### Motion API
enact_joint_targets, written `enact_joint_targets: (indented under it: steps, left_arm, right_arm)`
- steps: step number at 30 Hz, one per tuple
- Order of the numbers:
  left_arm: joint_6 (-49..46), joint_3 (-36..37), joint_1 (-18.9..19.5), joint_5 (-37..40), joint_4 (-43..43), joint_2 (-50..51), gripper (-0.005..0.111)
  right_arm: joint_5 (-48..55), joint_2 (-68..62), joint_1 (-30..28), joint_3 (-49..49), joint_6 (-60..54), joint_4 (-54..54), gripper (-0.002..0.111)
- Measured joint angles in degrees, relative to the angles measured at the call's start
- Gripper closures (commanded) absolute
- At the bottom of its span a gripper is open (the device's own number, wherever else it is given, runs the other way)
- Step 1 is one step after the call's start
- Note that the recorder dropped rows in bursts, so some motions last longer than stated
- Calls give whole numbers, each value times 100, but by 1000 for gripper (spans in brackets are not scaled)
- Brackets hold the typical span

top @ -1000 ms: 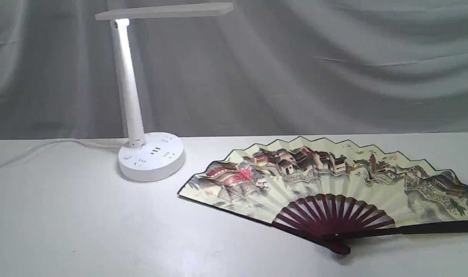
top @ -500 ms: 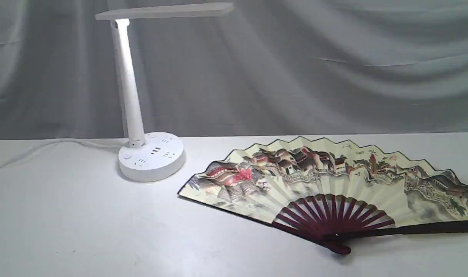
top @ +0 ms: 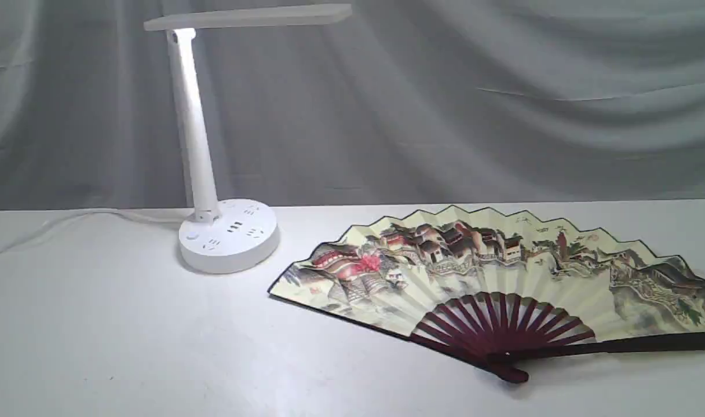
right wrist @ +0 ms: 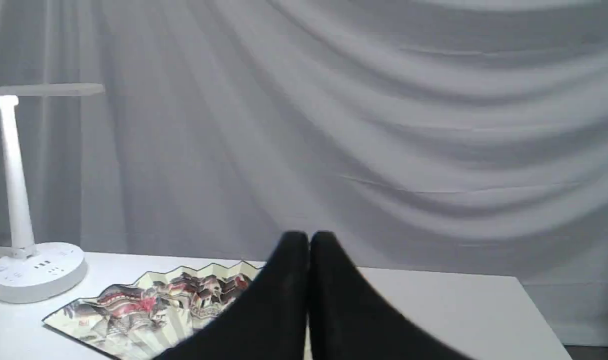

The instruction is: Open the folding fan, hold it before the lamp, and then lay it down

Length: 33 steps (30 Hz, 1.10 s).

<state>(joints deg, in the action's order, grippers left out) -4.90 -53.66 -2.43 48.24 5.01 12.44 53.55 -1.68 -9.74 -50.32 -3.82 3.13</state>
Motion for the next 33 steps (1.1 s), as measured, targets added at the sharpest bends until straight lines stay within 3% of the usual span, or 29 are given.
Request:
enact_joint_targets:
  steps: [8,16,24,33]
  left_arm:
    - [108,0,0,252,11,-1024,107]
    - [490,61,0,561,-37,-1242,107]
    - [1098,1210,0,-4,-803,-1242,107]
    - [1167,2895,0,-1483,-1146,-1218,107]
  right_arm:
    - [484,155,0,90,0,0,108]
    - [-301,168,0,736,-39,-22,108]
    - [-1057,159,0,1717,-50,-42,108]
    - [-1493,149,0,2473,-39,-144,108]
